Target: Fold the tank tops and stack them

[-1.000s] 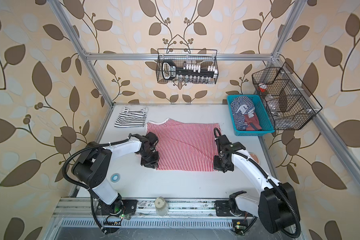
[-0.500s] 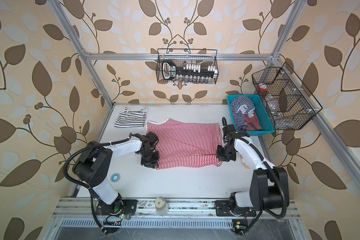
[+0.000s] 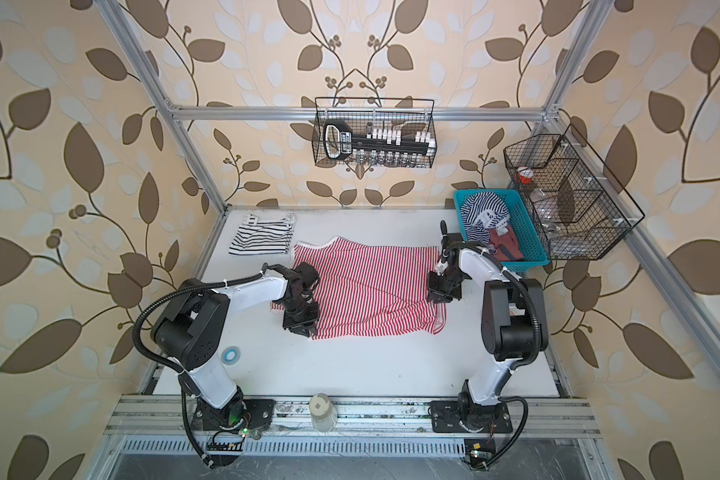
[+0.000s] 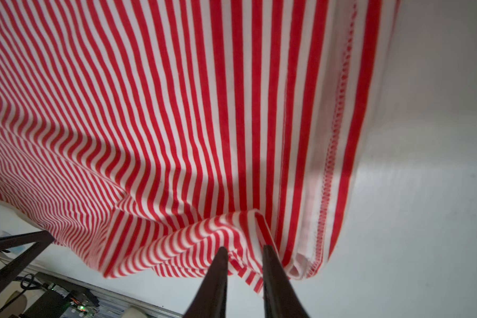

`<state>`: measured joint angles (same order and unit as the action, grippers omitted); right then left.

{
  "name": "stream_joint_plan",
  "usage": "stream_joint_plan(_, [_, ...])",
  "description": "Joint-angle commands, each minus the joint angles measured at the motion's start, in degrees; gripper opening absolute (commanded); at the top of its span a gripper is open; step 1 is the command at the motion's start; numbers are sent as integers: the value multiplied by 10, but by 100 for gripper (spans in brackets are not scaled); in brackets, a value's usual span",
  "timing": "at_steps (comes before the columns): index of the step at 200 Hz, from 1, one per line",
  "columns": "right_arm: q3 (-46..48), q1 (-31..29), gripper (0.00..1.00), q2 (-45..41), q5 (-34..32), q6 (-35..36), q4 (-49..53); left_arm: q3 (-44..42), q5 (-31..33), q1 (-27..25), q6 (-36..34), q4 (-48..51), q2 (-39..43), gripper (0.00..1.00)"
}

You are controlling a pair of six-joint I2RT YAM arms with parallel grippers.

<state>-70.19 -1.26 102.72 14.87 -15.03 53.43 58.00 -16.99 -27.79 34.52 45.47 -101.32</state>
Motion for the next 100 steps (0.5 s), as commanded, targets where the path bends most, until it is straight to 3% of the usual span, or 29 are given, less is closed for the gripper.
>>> stream_joint_plan(1, [-1, 4, 30, 9, 5, 14, 0, -40, 80, -8, -10, -44, -73, 24])
stream_joint_plan(20, [29, 11, 42, -46, -1, 2, -16, -35, 85, -8, -13, -37, -65, 24])
stream_joint_plan(40, [76, 14, 45, -113, -1, -10, -28, -31, 85, -8, -16, -34, -62, 24])
stream_joint_plan(68, [136, 14, 41, -165, 16, -10, -32, -31, 83, -8, -16, -35, -65, 24])
stream_joint_plan(100, [183, 14, 32, -167, 28, -6, -49, -32, 80, -8, -17, -36, -65, 24])
